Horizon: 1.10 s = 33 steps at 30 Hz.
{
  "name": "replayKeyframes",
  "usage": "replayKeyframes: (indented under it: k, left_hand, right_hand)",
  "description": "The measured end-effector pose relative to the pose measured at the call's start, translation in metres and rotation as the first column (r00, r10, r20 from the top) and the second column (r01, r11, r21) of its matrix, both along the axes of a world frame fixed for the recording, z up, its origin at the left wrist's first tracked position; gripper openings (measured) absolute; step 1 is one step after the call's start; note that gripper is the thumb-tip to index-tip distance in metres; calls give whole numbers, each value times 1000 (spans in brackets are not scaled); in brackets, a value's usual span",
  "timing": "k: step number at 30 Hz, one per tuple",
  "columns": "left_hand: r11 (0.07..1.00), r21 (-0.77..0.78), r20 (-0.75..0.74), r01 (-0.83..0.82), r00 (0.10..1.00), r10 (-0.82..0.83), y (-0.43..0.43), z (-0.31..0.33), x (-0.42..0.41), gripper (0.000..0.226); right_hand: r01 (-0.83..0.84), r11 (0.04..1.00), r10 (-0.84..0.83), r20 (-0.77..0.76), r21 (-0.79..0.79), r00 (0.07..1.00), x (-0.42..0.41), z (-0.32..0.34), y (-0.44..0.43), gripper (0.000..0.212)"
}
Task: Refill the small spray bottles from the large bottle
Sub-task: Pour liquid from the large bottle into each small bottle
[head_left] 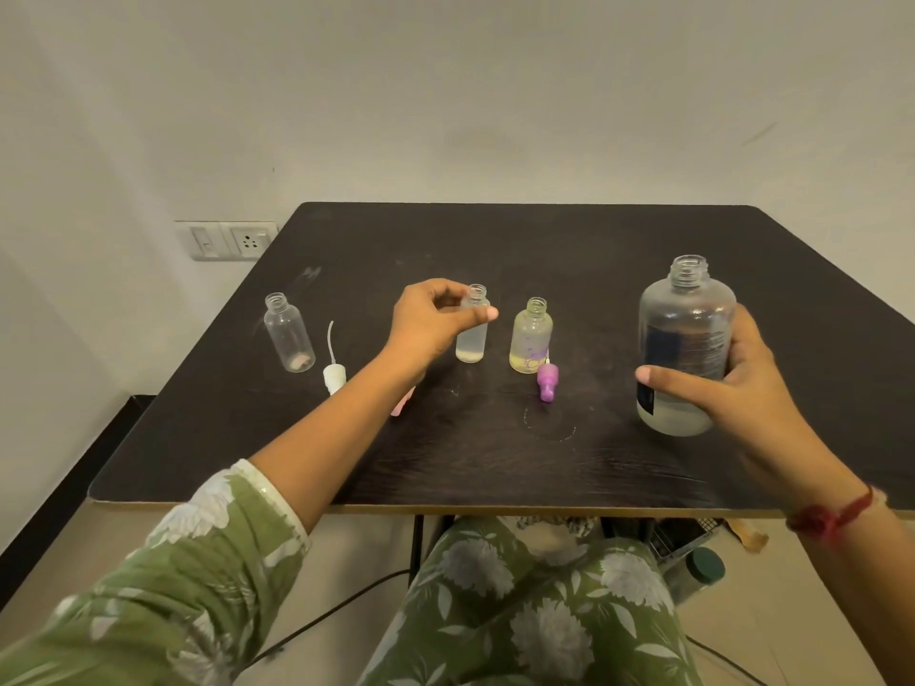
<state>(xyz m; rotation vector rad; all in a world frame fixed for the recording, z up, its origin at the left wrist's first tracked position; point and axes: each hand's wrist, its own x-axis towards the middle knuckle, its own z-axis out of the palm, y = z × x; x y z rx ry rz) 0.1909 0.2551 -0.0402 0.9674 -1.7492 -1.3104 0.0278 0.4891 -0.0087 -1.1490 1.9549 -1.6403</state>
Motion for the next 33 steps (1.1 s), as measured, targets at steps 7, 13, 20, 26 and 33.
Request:
replayKeyframes:
  k: [7,13,20,26,33]
  left_hand:
    - [999,-17,42,40,998,-40,1,2,4,42]
    - [997,-75,75,34,997,-29,11,14,16,76]
    - [859,-491,-17,-147,987,159,34,31,75,69]
    - [751,-486,-115,-446,885,451,15,11,125,55]
    - [809,-327,-31,-489,861,508,-12,-17,143,72]
  right_hand:
    - [-12,1000,12,3,0,1000,2,-1,-2,73]
    - [-14,1000,14,9,-11,1000,6,-3,-7,75]
    - [-37,998,36,-12,-52,999,14,-3,-20,69]
    - [-59,997,58,-27,-45,998,19,0,-25,69]
    - [-37,999,36,-37,-25,999,19,-4,-29,66]
